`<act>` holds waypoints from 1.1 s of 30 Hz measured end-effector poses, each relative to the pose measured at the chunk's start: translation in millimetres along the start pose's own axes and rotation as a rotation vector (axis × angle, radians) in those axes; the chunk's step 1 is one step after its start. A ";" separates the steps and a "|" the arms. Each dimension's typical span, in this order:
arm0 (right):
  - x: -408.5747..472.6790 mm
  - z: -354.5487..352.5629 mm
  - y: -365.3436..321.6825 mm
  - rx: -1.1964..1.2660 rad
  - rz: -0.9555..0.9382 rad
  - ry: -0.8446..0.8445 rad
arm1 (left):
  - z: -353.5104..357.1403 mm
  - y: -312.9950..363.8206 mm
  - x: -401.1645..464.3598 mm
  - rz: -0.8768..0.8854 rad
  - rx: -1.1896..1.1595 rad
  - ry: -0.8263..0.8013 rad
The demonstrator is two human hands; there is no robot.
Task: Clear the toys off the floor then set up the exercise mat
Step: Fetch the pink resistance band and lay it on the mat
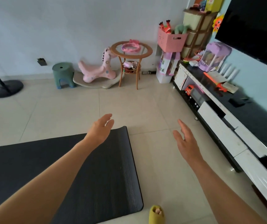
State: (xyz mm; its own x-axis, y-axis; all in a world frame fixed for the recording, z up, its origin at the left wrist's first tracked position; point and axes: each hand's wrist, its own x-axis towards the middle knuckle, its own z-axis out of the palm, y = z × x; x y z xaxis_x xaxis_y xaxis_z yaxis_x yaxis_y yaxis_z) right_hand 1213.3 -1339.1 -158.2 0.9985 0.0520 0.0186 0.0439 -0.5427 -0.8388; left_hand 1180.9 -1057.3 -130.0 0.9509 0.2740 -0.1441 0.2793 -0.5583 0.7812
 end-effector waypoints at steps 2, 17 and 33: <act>33.5 -20.5 15.6 0.000 0.001 -0.015 | 25.3 21.3 23.7 -0.009 -0.004 -0.009; 233.5 -99.6 65.2 -0.035 -0.018 -0.081 | 130.0 126.4 185.3 -0.058 -0.040 -0.008; 553.8 -58.7 64.0 -0.020 0.022 -0.132 | 140.3 184.6 502.6 -0.077 -0.017 -0.009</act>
State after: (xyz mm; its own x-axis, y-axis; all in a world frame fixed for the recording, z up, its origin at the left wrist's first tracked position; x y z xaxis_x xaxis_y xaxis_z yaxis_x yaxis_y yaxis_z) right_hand 1771.0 -1394.2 -169.7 0.9861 0.1494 -0.0724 0.0244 -0.5616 -0.8271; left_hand 1729.1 -1132.5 -143.4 0.9278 0.3082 -0.2100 0.3496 -0.5224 0.7778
